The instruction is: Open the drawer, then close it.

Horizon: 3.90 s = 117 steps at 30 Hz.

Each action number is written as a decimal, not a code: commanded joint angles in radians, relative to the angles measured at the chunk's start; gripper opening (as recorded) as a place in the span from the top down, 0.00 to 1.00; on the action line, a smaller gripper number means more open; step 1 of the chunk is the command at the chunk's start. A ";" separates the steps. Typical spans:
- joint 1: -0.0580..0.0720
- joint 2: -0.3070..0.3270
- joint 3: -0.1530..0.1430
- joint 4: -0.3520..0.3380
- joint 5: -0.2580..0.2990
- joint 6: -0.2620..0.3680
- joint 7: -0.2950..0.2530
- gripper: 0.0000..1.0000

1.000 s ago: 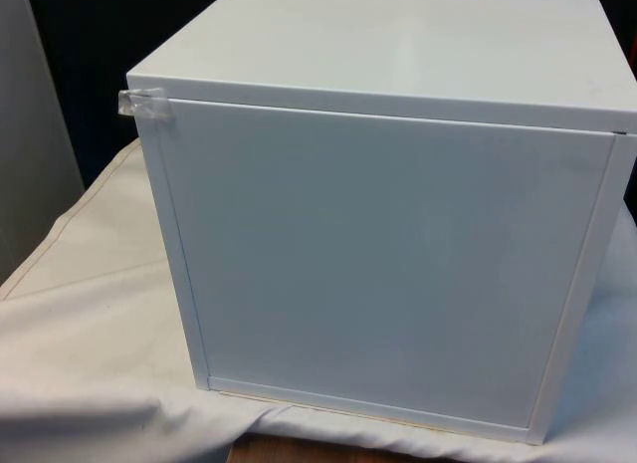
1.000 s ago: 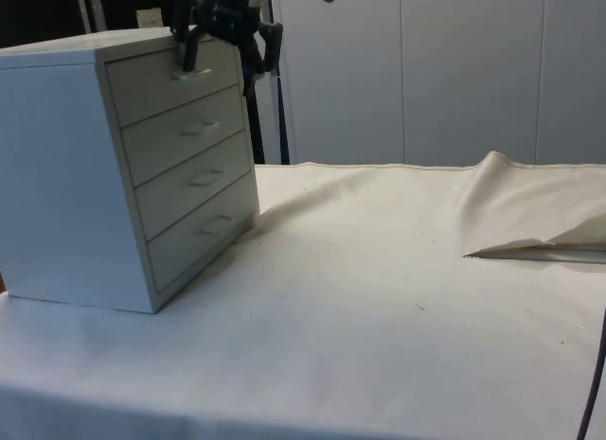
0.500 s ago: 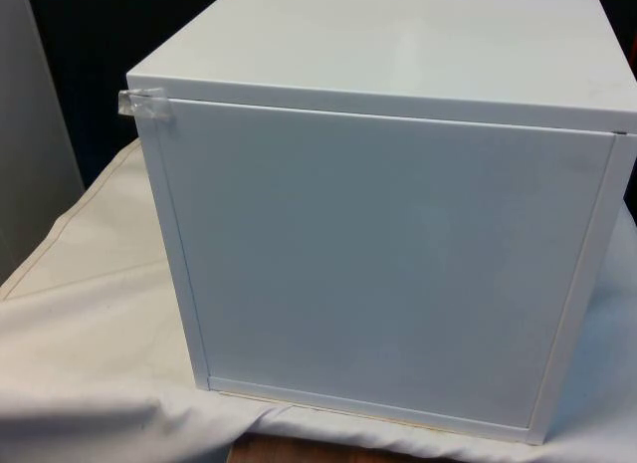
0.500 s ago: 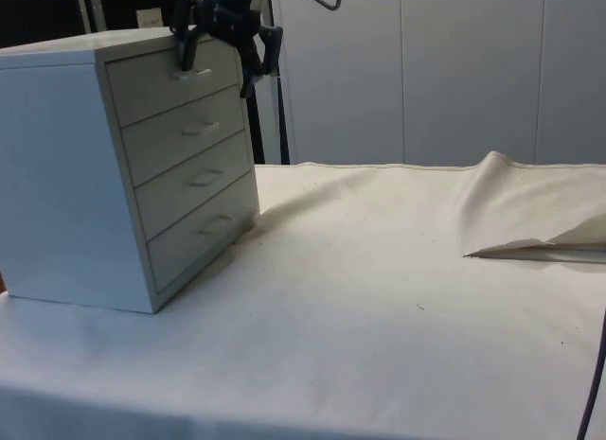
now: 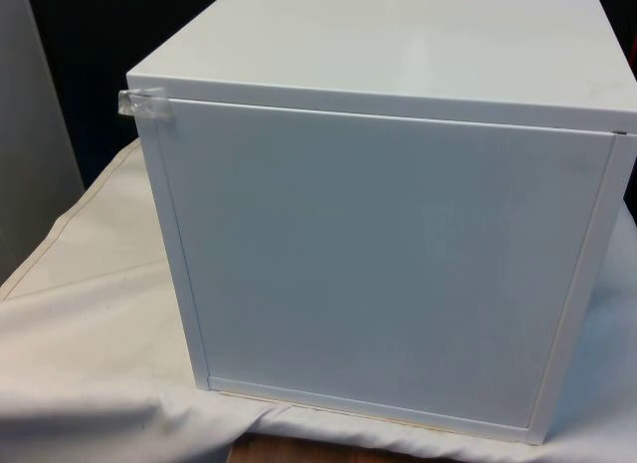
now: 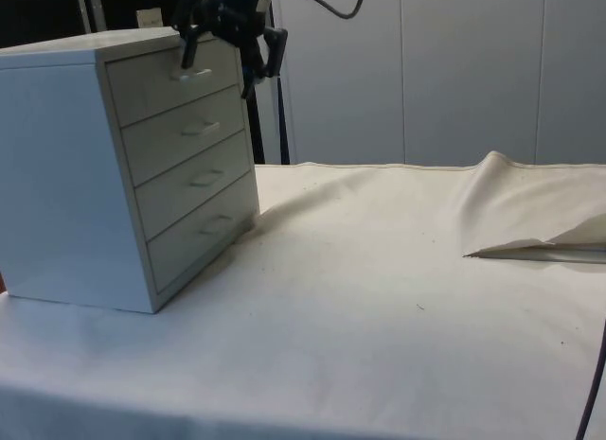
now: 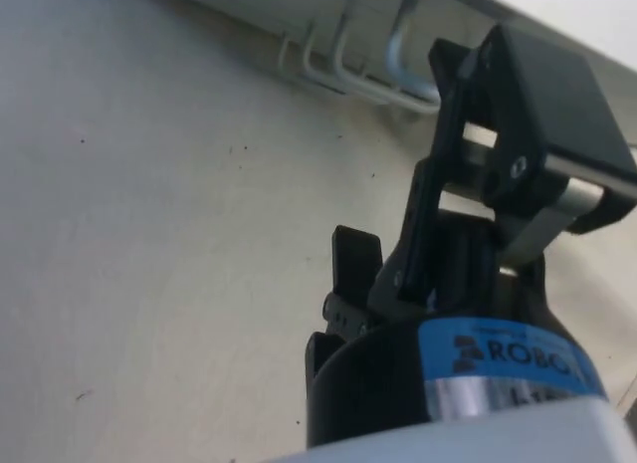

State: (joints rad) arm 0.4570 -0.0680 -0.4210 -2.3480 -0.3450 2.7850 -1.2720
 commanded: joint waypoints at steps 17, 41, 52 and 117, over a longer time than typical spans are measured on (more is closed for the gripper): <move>-0.012 0.024 -0.010 -0.008 -0.053 0.080 0.064 0.00; -0.009 0.021 -0.011 -0.013 -0.042 0.092 0.061 0.93; -0.009 0.017 -0.010 -0.013 -0.041 0.091 0.064 1.00; -0.036 -0.402 -0.013 -0.392 -0.043 0.072 0.035 1.00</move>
State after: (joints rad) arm 0.4400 -0.4490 -0.4450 -2.7230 -0.3700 2.8620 -1.2410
